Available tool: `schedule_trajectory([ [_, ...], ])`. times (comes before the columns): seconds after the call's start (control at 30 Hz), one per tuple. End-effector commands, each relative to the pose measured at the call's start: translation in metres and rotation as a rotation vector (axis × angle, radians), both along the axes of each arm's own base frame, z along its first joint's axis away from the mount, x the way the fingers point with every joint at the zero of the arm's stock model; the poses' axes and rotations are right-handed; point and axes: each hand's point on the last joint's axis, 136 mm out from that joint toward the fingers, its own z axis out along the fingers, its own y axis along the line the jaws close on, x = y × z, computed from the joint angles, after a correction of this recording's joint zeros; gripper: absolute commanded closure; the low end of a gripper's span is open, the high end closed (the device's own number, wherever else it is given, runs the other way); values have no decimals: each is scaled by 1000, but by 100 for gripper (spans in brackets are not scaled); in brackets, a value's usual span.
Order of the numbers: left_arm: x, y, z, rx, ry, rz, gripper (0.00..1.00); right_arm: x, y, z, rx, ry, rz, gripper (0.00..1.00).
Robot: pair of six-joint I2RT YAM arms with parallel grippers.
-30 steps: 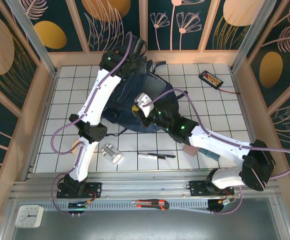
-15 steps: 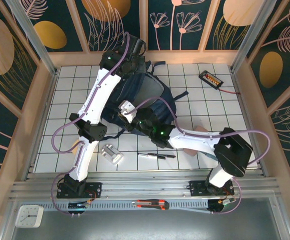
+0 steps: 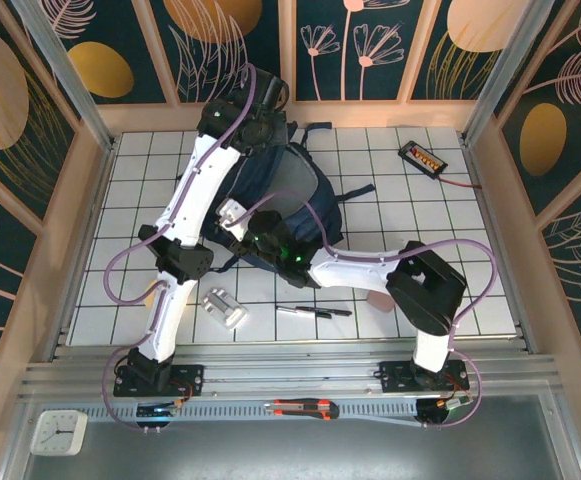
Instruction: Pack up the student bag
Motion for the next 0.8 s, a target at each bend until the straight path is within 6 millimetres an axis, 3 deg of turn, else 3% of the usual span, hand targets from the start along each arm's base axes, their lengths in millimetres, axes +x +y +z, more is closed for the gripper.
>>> schedule_trajectory([
  [0.0,28,-21,72,-204,-257,20,100,-23,1,-37,-150,-7,23,100],
  [0.3,32,-28,72,-237,-261,7,100,-44,-4,-54,-355,-367,-32,100],
  [0.5,32,-35,68,-266,-241,-12,100,-54,36,-60,-402,-515,105,100],
  [0.67,29,-38,68,-270,-233,-26,100,-61,65,-91,-527,-604,264,100],
  [0.77,27,-38,68,-273,-224,-34,100,-63,72,-113,-628,-659,338,100],
])
